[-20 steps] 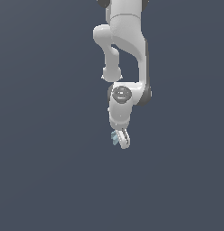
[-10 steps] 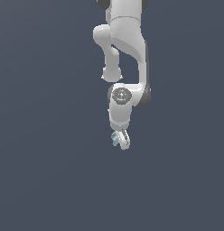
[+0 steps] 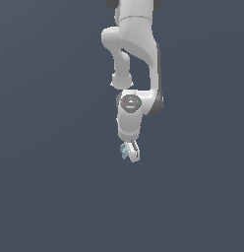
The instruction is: Pick up the object and move it to a goal position.
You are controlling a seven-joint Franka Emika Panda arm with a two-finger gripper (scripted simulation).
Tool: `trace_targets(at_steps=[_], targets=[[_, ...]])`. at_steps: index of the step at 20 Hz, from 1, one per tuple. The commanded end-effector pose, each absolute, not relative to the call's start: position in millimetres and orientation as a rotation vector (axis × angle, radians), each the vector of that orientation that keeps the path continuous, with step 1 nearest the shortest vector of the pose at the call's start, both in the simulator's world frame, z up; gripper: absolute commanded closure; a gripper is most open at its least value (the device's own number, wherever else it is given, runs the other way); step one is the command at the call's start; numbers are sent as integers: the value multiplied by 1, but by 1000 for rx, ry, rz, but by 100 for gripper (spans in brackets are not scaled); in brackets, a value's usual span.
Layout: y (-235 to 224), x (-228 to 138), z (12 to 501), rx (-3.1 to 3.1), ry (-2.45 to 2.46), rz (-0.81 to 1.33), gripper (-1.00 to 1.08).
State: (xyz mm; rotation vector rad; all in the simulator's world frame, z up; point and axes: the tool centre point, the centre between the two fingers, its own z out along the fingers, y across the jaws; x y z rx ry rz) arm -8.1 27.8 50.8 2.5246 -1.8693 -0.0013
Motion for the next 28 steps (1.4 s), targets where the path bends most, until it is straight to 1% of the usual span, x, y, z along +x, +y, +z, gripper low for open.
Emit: trace_targets(at_steps=[1,8,22,28], targets=[[20,-10,56,2524,-1871,-1,108],[-25,-26,86,2524,-1872,-2,108],[-169,-73,181,2525,-1873,-3,108],[-218,-86,214,2524,-1872,-1,108]])
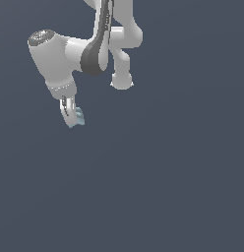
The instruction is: Pick up the object and move it to a goal position.
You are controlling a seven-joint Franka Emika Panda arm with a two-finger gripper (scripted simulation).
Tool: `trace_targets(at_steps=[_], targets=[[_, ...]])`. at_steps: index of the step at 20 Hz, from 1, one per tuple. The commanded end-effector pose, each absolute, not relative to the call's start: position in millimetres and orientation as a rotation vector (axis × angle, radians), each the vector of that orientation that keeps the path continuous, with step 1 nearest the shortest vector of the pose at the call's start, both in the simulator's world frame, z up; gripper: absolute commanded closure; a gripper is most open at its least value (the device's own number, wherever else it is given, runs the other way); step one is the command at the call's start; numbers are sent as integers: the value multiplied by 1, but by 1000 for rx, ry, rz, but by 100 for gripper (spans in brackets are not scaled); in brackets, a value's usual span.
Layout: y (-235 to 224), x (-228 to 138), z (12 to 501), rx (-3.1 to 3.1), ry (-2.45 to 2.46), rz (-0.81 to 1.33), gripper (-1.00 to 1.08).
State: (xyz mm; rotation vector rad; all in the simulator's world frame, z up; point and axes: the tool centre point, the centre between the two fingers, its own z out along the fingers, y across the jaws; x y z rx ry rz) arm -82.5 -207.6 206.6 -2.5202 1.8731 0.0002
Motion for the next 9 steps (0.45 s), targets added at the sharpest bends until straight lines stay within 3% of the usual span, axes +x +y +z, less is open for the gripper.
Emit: trace_targets(at_steps=[1,9], targets=[[-224,-87,218,-2523,1871,1,108],[-239,-89,228,-2524,1870,0,108]])
